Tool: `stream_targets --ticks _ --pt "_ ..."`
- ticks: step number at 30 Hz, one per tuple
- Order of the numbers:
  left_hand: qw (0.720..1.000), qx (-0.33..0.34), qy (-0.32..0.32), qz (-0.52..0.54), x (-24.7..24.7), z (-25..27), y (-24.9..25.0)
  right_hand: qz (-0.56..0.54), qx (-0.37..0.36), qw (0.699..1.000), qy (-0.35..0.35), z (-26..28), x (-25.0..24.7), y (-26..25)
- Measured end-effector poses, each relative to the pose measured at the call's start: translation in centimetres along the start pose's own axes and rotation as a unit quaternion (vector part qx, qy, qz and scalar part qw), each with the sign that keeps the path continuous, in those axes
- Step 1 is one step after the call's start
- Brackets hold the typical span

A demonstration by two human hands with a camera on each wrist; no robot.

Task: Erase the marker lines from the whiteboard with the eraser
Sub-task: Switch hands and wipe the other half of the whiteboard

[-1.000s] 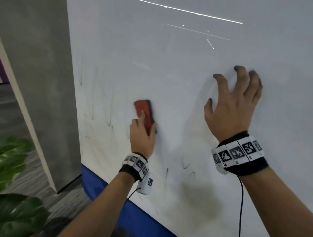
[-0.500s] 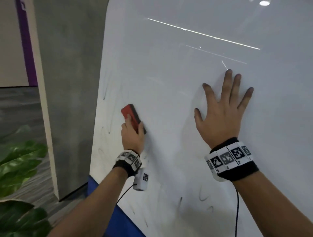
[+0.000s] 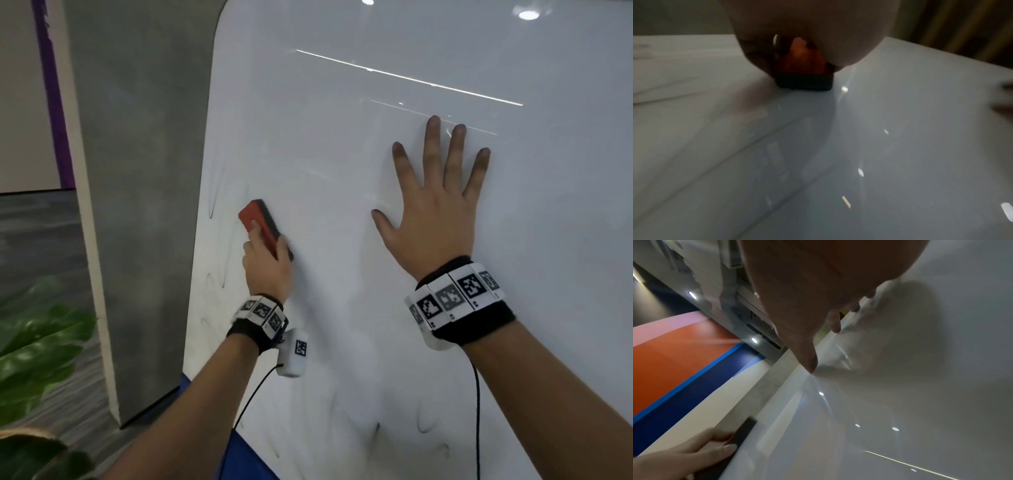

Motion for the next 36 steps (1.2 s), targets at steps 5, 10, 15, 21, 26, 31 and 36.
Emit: stream_targets --ticks 5,10,15,21,26,31,36 --pt "0.967 0.239 -0.077 -0.033 1.5 3.1 4.8 0.006 0.015 1.0 0.001 -0.2 -0.1 -0.7" --pt "0.999 0.009 0.045 -0.013 -2.1 -4.7 -0.9 0.011 0.019 1.0 -0.004 -0.2 0.3 -0.6" --pt "0.985 0.17 0.0 -0.03 -0.9 -4.4 4.4 0.021 0.026 0.999 -0.008 -0.2 0.5 -1.0" --pt "0.985 0.168 -0.001 -0.045 -2.2 -9.3 4.4 0.022 0.052 0.998 -0.03 -0.6 0.9 -1.8" --pt "0.995 0.053 0.051 -0.072 -3.5 -11.7 2.8 0.02 0.048 0.998 -0.029 -0.6 1.0 -2.0" --pt "0.9 0.413 -0.099 -0.097 0.4 -5.9 12.3 0.013 0.058 0.998 -0.027 -0.8 1.1 -2.3" --pt "0.993 0.05 0.067 -0.082 -6.3 -18.1 -0.9 0.01 0.06 0.998 -0.033 -0.6 1.2 -2.6"
Point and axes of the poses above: each hand's wrist, its own z-axis away from the middle knuckle, its own x-axis out of the palm, y = z × x, the point moved 10 cm from there along -z, towards the middle knuckle, and after that the axes turned 11 degrees about z, right-handed, at the moved point
